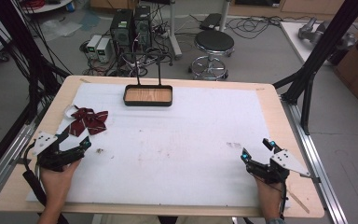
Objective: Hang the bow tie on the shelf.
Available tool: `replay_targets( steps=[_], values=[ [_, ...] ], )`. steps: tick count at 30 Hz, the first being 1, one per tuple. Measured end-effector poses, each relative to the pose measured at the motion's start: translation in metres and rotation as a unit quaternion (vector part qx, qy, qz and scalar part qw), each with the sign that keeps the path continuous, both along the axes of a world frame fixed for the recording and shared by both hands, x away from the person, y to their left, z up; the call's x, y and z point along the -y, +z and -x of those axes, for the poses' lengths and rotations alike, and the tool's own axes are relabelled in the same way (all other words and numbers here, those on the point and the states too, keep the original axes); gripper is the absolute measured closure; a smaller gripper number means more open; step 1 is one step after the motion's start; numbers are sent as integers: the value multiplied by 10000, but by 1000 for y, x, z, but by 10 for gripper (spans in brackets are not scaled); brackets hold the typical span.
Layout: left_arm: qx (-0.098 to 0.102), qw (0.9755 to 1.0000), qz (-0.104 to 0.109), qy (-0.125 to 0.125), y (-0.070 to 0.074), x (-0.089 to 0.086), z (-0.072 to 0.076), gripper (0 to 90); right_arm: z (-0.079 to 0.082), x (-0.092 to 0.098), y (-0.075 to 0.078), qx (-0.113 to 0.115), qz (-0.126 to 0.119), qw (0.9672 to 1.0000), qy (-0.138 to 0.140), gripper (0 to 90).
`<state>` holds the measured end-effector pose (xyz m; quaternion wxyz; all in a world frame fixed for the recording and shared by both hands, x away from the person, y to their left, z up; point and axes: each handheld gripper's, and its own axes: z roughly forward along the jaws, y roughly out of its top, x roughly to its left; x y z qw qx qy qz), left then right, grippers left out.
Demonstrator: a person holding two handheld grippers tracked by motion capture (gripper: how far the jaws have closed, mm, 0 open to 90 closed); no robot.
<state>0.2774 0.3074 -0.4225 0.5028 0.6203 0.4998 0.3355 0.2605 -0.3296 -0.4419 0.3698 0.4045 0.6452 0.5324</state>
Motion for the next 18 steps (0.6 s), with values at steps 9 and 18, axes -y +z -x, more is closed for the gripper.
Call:
replay_targets(
  steps=[9,18],
  values=[
    [21,10000,-10,11,0,0,3,140,0,-1,0,-6,-3,10000,21,133],
    [-13,10000,-20,-28,-1,1,3,140,0,-1,0,-28,13,10000,6,133]
  ],
)
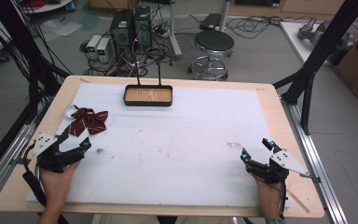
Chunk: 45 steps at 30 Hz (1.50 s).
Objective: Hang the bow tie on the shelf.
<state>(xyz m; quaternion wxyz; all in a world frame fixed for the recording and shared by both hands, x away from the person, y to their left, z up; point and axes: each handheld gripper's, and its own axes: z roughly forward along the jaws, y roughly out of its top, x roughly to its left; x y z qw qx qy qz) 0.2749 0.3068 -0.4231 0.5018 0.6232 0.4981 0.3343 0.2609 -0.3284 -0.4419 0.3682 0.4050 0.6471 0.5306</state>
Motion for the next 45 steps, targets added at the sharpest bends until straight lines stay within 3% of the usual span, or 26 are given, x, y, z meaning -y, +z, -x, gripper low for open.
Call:
replay_targets(
  steps=[15,25,29,32,36,37,39,40,41,45],
  values=[
    [-25,10000,14,-4,0,1,-2,140,0,0,0,-10,12,10000,3,134],
    [-52,9999,13,87,5,-5,-12,141,0,0,0,-23,15,10000,-23,133],
    [-201,9994,4,295,10,-15,-30,141,0,0,0,-32,15,10000,-29,134],
    [-205,9991,6,376,12,-18,-42,141,-1,0,0,-36,3,10000,-27,134],
    [-270,9989,-93,368,16,-21,-69,149,-1,0,0,-44,17,10000,-40,134],
    [-270,9989,-93,368,16,-21,-69,152,-1,0,0,-44,17,10000,-40,134],
    [-308,9986,-247,354,15,-21,-87,152,-1,0,0,-62,14,10000,-27,134],
    [-308,9986,-247,354,15,-21,-87,154,-1,0,-1,-46,16,10000,-27,133],
    [-389,9981,-290,374,14,-21,-99,154,-1,0,-1,-65,12,10000,-30,134],
    [-634,9963,-409,420,9,-21,-121,179,-2,1,-1,-54,15,10000,-20,134]
  ],
)
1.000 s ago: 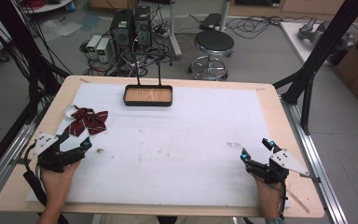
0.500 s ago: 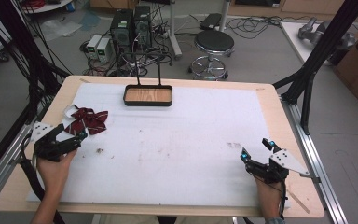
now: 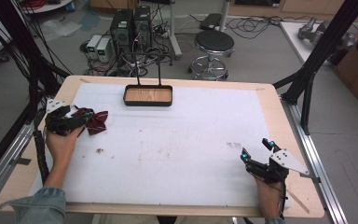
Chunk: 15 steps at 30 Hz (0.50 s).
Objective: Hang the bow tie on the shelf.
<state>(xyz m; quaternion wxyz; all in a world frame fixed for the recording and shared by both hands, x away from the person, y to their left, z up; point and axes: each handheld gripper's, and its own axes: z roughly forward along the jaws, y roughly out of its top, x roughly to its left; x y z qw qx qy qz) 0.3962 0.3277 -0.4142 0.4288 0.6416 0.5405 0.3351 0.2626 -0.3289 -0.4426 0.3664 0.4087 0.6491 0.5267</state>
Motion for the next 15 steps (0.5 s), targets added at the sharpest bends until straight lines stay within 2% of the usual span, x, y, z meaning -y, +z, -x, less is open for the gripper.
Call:
replay_targets(
  steps=[3,7,8,9,12,15],
  values=[
    [-163,9998,-109,54,-6,0,-15,180,0,0,0,-12,-18,10000,9,134],
    [-569,9980,-212,146,-16,0,-32,179,0,0,0,-21,-16,10000,17,134],
    [-569,9980,-212,146,-16,0,-32,179,0,0,0,-40,-24,10000,9,133],
    [-772,9967,-190,148,-21,0,-37,179,0,0,0,-43,-28,10000,7,133],
    [-889,9957,-195,160,-25,0,-39,187,0,0,0,-45,-29,10000,9,134],
    [-1115,9934,-250,138,-32,1,-42,197,-1,0,0,-32,-16,10000,20,134]
  ],
)
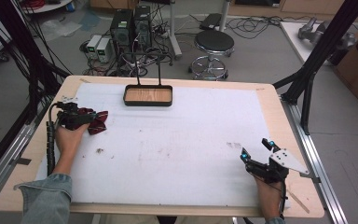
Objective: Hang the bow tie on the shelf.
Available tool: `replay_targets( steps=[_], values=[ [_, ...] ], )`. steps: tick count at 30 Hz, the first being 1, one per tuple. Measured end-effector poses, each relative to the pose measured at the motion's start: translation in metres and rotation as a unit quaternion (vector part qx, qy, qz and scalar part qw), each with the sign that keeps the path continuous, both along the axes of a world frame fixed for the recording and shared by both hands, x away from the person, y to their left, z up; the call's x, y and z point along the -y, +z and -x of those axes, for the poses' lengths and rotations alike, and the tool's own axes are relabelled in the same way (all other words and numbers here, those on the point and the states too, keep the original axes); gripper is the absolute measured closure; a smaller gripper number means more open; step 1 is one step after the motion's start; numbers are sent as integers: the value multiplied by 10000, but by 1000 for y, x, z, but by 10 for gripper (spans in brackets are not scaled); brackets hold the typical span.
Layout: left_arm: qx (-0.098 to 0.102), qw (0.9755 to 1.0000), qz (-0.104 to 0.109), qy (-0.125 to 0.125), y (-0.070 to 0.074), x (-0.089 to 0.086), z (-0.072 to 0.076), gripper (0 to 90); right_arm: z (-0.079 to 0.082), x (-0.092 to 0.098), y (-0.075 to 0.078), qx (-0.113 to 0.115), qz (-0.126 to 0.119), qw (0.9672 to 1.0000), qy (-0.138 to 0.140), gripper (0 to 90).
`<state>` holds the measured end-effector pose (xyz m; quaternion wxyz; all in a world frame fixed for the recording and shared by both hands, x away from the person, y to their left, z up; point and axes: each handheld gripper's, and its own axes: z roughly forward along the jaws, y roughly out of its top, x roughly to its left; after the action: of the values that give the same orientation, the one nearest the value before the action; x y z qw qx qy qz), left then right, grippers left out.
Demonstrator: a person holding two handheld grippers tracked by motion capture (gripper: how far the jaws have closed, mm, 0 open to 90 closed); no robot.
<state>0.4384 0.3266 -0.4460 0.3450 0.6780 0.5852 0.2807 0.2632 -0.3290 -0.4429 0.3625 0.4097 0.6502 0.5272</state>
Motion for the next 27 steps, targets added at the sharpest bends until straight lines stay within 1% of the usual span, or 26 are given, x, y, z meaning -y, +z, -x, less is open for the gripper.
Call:
replay_targets(
  steps=[1,2,3,4,5,6,8,9,10,12,16,17,20,21,23,24,25,26,27],
  values=[
    [0,10000,0,0,0,0,0,204,0,0,0,-3,-3,10000,-1,134],
    [-51,10000,44,-33,-1,0,0,219,0,0,0,-3,10,10000,0,134],
    [-51,10000,44,-33,-1,0,0,255,0,0,0,-3,10,10000,0,134],
    [-98,9999,79,-81,-1,-1,0,306,0,0,0,-1,9,10000,-2,134],
    [-98,9999,79,-81,-1,-1,0,349,0,0,0,-1,9,10000,-2,134],
    [-165,9996,156,-156,-2,-2,0,428,0,0,0,-8,8,10000,-6,133],
    [-175,9996,129,-153,-2,-1,0,496,0,0,0,-10,8,10000,-5,134],
    [-153,9997,94,-159,-2,-1,1,496,0,0,0,-9,6,10000,-4,133],
    [-146,9997,65,-187,-1,-2,2,586,0,0,0,-9,8,10000,-2,134],
    [-126,9997,56,-205,-1,-3,2,635,0,0,0,-10,-1,10000,-2,134],
    [-140,9996,35,-232,1,-2,3,657,0,0,0,-22,-11,10000,-6,134],
    [-109,9995,-28,-298,4,-1,4,658,0,0,0,-22,-12,10000,-3,134],
    [58,9993,10,-373,12,1,8,658,0,0,0,-24,-13,10000,-4,134],
    [136,9991,46,-405,17,2,10,659,0,0,0,-22,-14,10000,-2,133],
    [221,9987,118,-448,24,1,12,659,0,0,0,-19,-10,10000,-1,134],
    [226,9983,155,-512,29,1,13,659,0,0,0,-9,-7,10000,2,134],
    [226,9983,155,-512,29,1,13,659,0,0,0,-9,-7,10000,2,134],
    [334,9971,246,-643,40,1,14,659,0,0,0,-7,0,10000,7,134],
    [334,9971,246,-643,40,1,14,659,0,0,0,-7,0,10000,7,134]
  ],
)
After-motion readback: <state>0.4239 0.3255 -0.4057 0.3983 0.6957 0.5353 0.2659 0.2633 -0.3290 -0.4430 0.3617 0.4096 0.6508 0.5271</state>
